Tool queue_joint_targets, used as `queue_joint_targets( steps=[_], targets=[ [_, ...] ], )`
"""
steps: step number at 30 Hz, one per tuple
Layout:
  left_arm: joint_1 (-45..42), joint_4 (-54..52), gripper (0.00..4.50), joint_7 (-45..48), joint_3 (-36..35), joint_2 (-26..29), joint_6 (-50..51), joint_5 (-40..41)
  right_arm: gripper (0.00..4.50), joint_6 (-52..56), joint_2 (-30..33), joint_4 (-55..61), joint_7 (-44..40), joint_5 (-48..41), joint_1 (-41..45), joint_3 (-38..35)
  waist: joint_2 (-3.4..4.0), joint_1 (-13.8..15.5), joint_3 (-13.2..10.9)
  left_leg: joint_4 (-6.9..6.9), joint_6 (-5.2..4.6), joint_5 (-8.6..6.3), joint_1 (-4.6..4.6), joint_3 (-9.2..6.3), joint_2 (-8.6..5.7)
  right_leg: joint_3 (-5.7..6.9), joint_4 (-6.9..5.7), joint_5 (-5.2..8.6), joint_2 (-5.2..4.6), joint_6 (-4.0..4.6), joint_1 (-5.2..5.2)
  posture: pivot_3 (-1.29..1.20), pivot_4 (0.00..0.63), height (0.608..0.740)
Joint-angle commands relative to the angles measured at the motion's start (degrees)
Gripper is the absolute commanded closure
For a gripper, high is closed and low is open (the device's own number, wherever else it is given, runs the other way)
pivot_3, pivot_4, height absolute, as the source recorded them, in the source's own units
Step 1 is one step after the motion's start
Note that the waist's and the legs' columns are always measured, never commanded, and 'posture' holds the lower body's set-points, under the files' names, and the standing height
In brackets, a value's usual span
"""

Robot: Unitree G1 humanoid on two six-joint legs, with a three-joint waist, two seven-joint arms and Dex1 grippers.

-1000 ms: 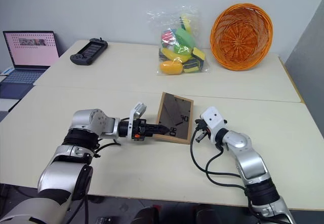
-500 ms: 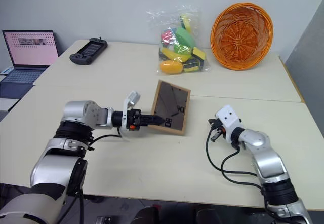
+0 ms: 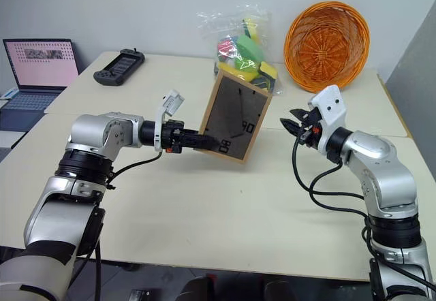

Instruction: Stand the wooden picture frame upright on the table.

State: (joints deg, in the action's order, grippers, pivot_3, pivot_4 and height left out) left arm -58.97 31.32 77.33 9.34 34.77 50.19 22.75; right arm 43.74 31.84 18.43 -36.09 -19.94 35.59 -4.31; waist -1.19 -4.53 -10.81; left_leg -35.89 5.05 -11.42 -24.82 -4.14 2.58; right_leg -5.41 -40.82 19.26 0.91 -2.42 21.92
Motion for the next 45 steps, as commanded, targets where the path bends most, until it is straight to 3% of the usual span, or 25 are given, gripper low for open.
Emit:
queue_joint_targets(
  steps=[1,4,7,11,23,33,45],
  targets=[
    [-1.0,-1.1,3.21,2.1,-0.1,0.8,-3.6,-0.9,2.12,4.5,-0.5,5.6,0.3,-5.5,5.7,-1.3,0.01,0.0,0.0,0.0,0.0,0.0,-0.02,0.01,0.0,-0.01,-0.02,0.0,0.0,0.0,0.05,0.0,0.15,0.74],
    [-0.8,-1.6,3.21,2.4,-0.4,0.4,-3.7,-0.9,2.12,7.3,-2.5,6.9,1.7,-8.9,8.8,-2.2,0.03,-0.1,0.0,0.01,0.0,0.0,-0.05,0.02,0.02,-0.01,-0.05,0.0,0.0,0.0,0.11,0.0,0.15,0.74],
    [-1.0,-2.1,3.21,2.7,-0.5,0.2,-3.5,-0.8,1.64,8.8,-3.3,6.9,3.1,-9.9,10.1,-1.9,0.03,0.0,0.0,0.01,0.0,0.0,-0.05,0.0,0.04,0.03,-0.08,0.0,0.01,0.0,0.11,0.0,0.15,0.74],
    [-0.6,-3.8,3.21,3.6,0.0,0.5,-4.6,-1.3,0.62,9.1,-3.7,8.0,2.9,-10.6,10.2,1.0,0.03,0.0,0.0,-0.01,0.0,0.0,-0.07,0.0,0.02,0.02,-0.08,0.0,-0.01,0.01,0.11,0.0,0.15,0.74],
    [-0.9,-11.1,3.21,4.6,-0.9,1.9,-5.6,-1.0,0.62,4.5,-6.3,3.3,1.5,-9.6,8.1,6.6,0.03,-0.1,0.0,-0.01,0.0,0.0,-0.07,0.0,0.05,0.02,-0.09,0.0,0.01,0.01,0.14,0.0,0.15,0.74],
    [0.2,-12.1,3.21,2.9,-2.2,1.6,-3.1,0.2,0.62,2.7,-6.4,0.8,1.2,-9.6,8.7,6.9,0.03,-0.1,0.0,-0.02,0.0,0.0,-0.07,0.0,0.05,0.04,-0.12,0.0,0.01,0.01,0.15,0.0,0.15,0.74],
    [-5.0,4.4,3.21,-0.6,-3.4,-2.7,-5.4,-2.5,0.62,5.8,-6.7,6.2,4.0,-11.1,6.8,6.0,0.03,-0.1,0.0,-0.02,0.0,0.0,-0.07,0.0,0.05,0.05,-0.15,0.0,0.01,0.01,0.17,0.0,0.15,0.74]
  ],
)
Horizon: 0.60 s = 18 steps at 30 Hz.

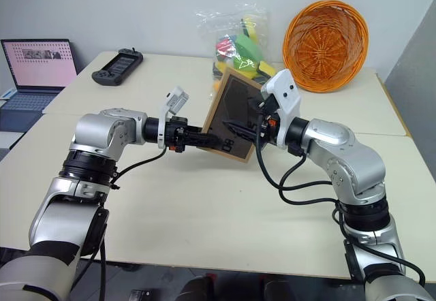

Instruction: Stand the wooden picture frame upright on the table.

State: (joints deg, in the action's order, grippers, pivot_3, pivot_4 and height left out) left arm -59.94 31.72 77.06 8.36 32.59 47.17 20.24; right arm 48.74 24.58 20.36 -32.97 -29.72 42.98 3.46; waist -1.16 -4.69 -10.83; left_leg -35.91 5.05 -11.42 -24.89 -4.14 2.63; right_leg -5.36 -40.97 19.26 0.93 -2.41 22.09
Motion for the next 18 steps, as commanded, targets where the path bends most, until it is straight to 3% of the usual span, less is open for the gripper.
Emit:
queue_joint_targets(
  steps=[1,10,16,18],
  targets=[
    [-4.7,5.5,3.21,-0.5,-2.6,-0.7,-2.7,-0.1,0.62,1.1,0.9,4.9,1.1,-1.5,-1.0,-2.0,0.0,0.1,0.0,0.0,0.0,0.0,0.0,0.0,0.0,-0.01,0.0,0.0,0.0,0.0,0.0,0.0,0.15,0.74],
    [-8.4,14.9,3.21,-0.8,-2.8,-1.9,-6.5,-2.3,0.62,2.6,1.8,7.7,2.8,-1.6,-3.4,-3.0,0.0,0.1,0.0,0.0,0.0,0.0,-0.03,-0.01,-0.03,0.01,0.01,0.0,-0.01,0.0,0.0,0.0,0.15,0.74],
    [-8.5,13.2,3.21,0.7,-3.0,-2.1,-4.2,-1.8,0.62,-0.7,2.8,4.7,3.4,3.0,-2.8,-0.9,0.0,0.0,0.0,0.0,0.0,0.0,-0.03,0.0,-0.02,0.0,0.0,0.0,0.0,0.0,0.02,0.0,0.15,0.74],
    [-8.7,12.1,3.21,1.2,-3.6,-1.9,-1.5,-0.7,0.62,-6.0,5.9,3.7,2.4,8.5,-3.8,2.0,0.0,0.0,0.0,0.0,0.0,0.0,-0.03,0.0,-0.02,0.0,0.0,0.0,0.0,0.0,0.02,0.0,0.15,0.74]
  ],
)
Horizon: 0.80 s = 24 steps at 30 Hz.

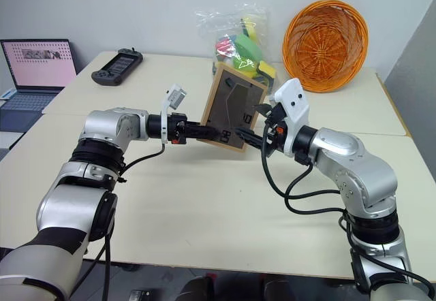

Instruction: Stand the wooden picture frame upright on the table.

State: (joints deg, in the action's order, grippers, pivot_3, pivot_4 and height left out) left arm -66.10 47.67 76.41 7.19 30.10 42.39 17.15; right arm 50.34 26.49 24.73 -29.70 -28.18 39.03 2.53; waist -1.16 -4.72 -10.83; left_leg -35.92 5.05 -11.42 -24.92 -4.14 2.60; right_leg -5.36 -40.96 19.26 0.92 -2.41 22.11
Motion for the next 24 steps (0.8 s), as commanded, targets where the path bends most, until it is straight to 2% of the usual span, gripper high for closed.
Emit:
queue_joint_targets(
  steps=[1,4,8,12,16,24],
  targets=[
    [-2.7,-4.2,3.21,1.9,-2.9,0.6,5.6,3.2,0.62,-11.0,5.9,-1.5,-1.2,10.5,-0.7,4.6,0.0,0.0,0.0,0.0,0.0,0.0,0.0,0.0,0.0,0.01,0.0,0.0,0.0,0.0,0.0,0.0,0.15,0.74],
    [-2.9,-5.9,3.21,2.1,-4.0,1.3,12.2,5.1,0.62,-22.2,10.7,-4.2,-1.4,19.6,-3.3,8.2,0.0,0.0,0.0,0.0,0.0,0.0,-0.01,0.01,-0.02,-0.01,0.03,0.01,0.0,-0.01,0.01,0.0,0.15,0.74],
    [-1.4,-12.6,3.21,3.7,-4.2,6.1,29.5,10.4,0.62,-54.8,22.5,-13.0,4.6,40.9,-9.1,12.2,-0.07,0.0,0.0,0.02,0.0,0.0,-0.07,0.01,-0.07,-0.03,0.04,0.01,0.0,-0.02,0.06,0.0,0.15,0.74],
    [0.1,-17.0,3.21,0.5,-6.5,7.9,41.8,15.1,0.62,-72.2,25.0,-22.4,12.6,49.9,-9.1,12.0,-0.08,-0.3,-0.1,0.02,-0.01,-0.01,-0.01,0.08,-0.05,-0.12,0.06,0.02,0.0,-0.04,0.08,0.0,0.15,0.74],
    [4.1,-23.5,3.21,-3.4,-8.6,8.3,49.3,19.6,0.62,-81.1,23.4,-29.6,19.2,56.2,-7.3,11.6,-0.08,-0.4,-0.1,-0.06,0.0,0.02,0.08,0.09,-0.02,-0.17,-0.1,0.02,0.01,-0.03,0.04,0.0,0.15,0.74],
    [8.7,-28.1,3.21,-13.4,-8.0,9.0,50.1,34.3,0.62,-86.4,17.4,-37.1,24.0,62.4,-1.6,12.4,-0.08,-0.1,-0.1,-0.09,0.26,0.17,0.08,0.07,0.01,-0.15,-0.13,0.01,-0.03,-0.01,0.01,0.0,0.15,0.74]
  ],
)
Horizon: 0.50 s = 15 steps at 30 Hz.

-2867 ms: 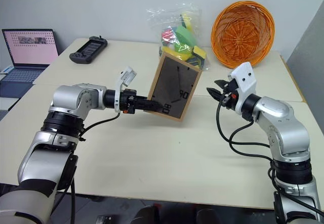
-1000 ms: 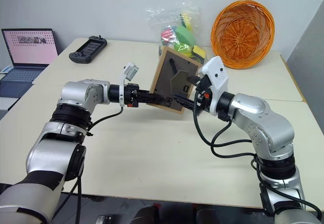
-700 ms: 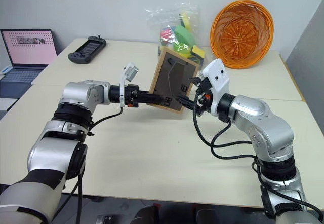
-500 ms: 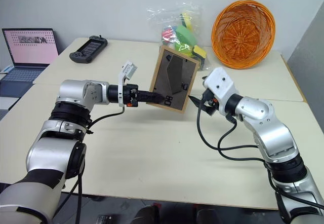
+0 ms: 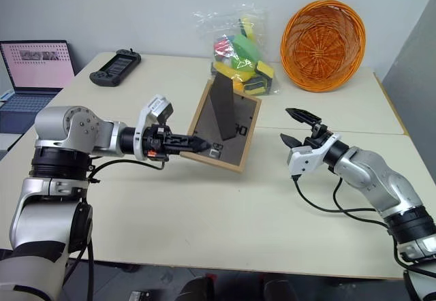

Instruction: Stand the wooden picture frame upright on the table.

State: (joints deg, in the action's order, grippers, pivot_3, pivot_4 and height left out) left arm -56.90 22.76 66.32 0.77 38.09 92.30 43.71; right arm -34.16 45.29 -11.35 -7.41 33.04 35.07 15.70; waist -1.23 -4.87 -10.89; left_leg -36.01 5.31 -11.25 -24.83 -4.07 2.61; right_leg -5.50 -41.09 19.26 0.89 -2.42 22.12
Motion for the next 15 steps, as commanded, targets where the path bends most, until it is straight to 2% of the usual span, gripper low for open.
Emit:
queue_joint_targets(
  steps=[1,10,15],
  targets=[
    [-0.4,-3.3,3.21,-4.7,-1.8,1.0,0.2,9.2,0.62,-2.2,-2.0,-1.6,1.9,1.4,3.0,-0.7,0.0,0.1,0.0,0.0,0.0,0.0,0.0,-0.01,0.0,0.01,0.0,0.0,0.0,0.0,-0.01,0.0,0.15,0.74],
    [-0.5,-2.5,3.21,-15.2,-2.2,0.4,0.2,20.6,0.62,-2.4,-7.6,-2.4,1.6,2.6,5.1,-0.3,0.0,0.1,0.0,0.0,0.01,0.01,0.01,-0.02,-0.03,0.02,-0.01,0.0,-0.04,0.01,-0.05,0.0,0.15,0.74],
    [-0.3,-1.7,3.21,-19.9,-2.7,-0.1,0.2,24.1,0.62,-1.9,-9.6,-2.4,1.2,2.6,5.4,-0.4,0.0,0.1,0.0,-0.01,0.01,0.01,0.01,-0.04,-0.03,0.03,-0.01,-0.01,-0.05,0.01,-0.05,0.0,0.15,0.74]
  ],
)
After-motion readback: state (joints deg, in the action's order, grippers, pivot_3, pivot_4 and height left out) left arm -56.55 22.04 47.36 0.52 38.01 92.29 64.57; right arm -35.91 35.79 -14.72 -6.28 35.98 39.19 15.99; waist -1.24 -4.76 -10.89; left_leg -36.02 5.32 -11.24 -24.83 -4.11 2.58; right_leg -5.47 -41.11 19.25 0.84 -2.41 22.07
